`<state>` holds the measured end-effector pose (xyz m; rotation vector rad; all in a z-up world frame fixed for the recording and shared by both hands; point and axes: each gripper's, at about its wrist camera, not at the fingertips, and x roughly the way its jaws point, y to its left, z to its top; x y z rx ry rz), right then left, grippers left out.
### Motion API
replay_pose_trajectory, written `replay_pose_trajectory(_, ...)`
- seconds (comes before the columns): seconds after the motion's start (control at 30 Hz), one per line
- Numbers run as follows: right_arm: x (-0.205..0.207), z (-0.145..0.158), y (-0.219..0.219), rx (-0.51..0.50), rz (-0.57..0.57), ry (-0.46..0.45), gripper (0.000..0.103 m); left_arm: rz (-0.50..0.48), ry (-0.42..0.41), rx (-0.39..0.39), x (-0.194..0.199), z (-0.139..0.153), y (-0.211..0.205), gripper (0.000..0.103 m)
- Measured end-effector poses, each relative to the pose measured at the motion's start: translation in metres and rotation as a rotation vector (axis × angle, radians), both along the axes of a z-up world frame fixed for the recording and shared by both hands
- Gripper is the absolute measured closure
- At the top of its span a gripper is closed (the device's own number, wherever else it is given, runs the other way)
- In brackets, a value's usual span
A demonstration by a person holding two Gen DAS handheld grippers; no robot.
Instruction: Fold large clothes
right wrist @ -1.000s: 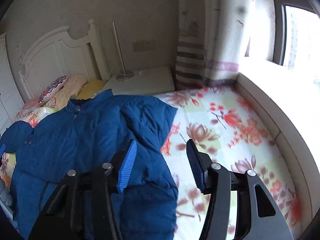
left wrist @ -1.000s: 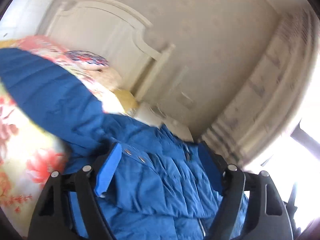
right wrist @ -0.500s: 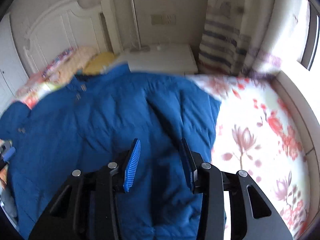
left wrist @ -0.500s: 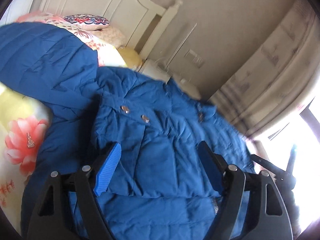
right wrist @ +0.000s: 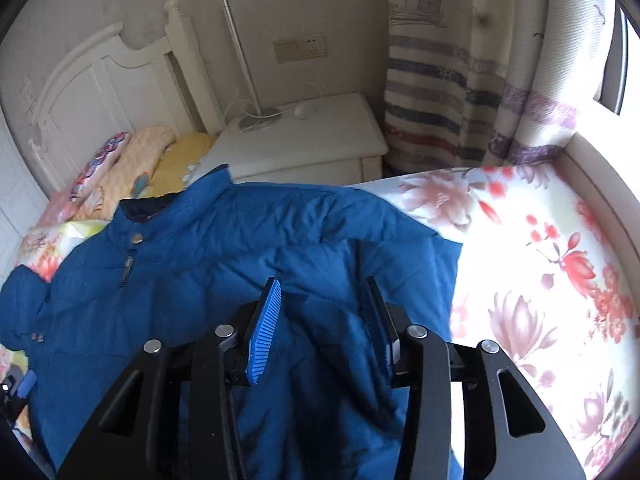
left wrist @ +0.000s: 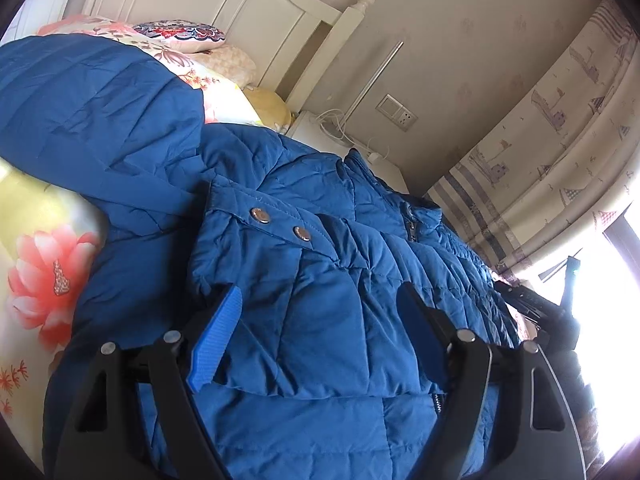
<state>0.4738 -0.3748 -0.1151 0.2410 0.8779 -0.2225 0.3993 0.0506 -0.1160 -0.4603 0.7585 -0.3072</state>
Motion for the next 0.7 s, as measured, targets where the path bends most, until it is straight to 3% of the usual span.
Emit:
replay_pose_trajectory(0.13,-0.003,0.001,-0.004,0.006,-0.004,0.045,0.054,-0.003,-0.001,0.015,0.0,0.0,-0.002,0.022)
replay_pose_trajectory(0.2,-0.025,0.02,0.009,-0.019,-0.002,-0.021,0.054,-0.009,-0.003,0.022,0.0,-0.001,-0.004,0.02)
replay_pose_trajectory(0.3,-0.06,0.033,0.044,-0.061,0.108,-0.084,0.047,-0.019,-0.009,0.049,0.0,0.0,-0.009,0.016)
replay_pose_trajectory(0.37,-0.071,0.02,0.063,-0.063,0.203,-0.02,0.038,-0.023,-0.012,0.072,0.0,0.0,-0.013,0.015)
replay_pose_trajectory(0.43,-0.075,-0.001,0.068,-0.091,0.239,0.046,0.036,-0.028,-0.014,0.086,0.0,0.0,-0.015,0.013)
replay_pose_trajectory(0.53,-0.084,0.004,0.069,-0.107,0.201,0.032,0.036,-0.036,-0.017,0.098,0.0,0.0,-0.018,0.01)
replay_pose_trajectory(0.63,-0.107,0.023,0.08,-0.1,0.21,-0.054,0.033,-0.042,-0.019,0.115,0.001,-0.001,-0.022,0.007)
replay_pose_trajectory(0.7,-0.108,0.015,0.082,-0.115,0.222,-0.032,0.031,-0.052,-0.019,0.13,0.002,-0.001,-0.026,0.005)
